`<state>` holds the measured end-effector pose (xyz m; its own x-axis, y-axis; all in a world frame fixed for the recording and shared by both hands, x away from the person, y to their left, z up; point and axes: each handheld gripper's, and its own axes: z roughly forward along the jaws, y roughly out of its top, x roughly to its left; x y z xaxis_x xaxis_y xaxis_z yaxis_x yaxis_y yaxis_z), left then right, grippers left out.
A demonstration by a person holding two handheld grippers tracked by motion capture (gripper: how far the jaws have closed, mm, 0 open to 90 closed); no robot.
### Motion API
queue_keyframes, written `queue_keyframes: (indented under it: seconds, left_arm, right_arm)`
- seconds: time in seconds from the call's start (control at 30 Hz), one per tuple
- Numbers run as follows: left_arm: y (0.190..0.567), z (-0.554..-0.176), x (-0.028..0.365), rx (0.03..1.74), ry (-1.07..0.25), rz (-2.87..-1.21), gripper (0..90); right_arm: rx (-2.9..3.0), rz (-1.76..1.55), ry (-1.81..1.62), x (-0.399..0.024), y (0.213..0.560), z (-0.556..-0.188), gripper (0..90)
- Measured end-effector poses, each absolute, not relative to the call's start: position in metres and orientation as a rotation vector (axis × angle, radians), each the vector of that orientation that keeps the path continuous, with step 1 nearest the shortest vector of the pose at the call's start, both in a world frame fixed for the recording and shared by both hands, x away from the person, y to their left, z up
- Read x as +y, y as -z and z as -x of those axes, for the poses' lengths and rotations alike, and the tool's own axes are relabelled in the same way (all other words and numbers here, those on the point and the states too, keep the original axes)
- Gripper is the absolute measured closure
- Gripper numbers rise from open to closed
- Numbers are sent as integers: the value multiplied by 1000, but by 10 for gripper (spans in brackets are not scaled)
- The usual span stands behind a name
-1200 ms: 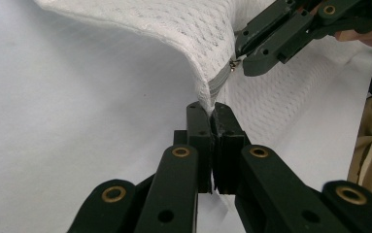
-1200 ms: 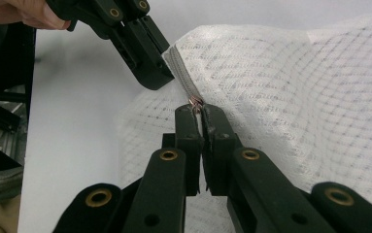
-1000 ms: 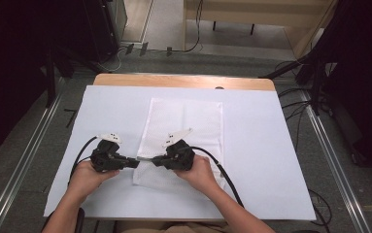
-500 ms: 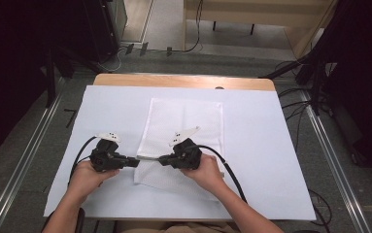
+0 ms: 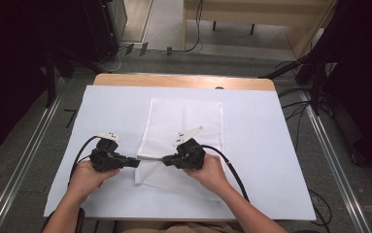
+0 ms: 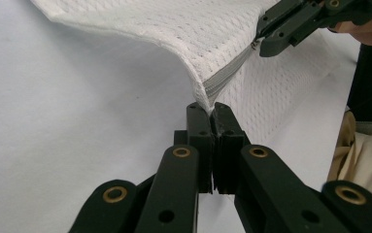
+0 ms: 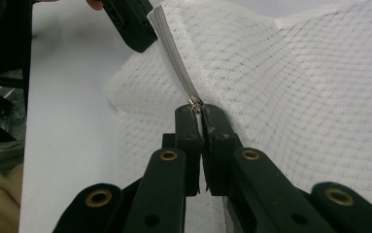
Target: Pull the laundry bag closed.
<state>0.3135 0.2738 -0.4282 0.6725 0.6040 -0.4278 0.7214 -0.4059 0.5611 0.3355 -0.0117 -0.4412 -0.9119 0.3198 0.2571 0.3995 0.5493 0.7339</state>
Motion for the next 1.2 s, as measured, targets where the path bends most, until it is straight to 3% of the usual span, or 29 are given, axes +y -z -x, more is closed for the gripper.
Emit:
queue_keyframes:
  seconds: [1.2]
  left_arm:
    - [428,-313,274,994,194,-2134,894]
  right_arm:
    - [-2688,646,1283,-47,440,-334,880]
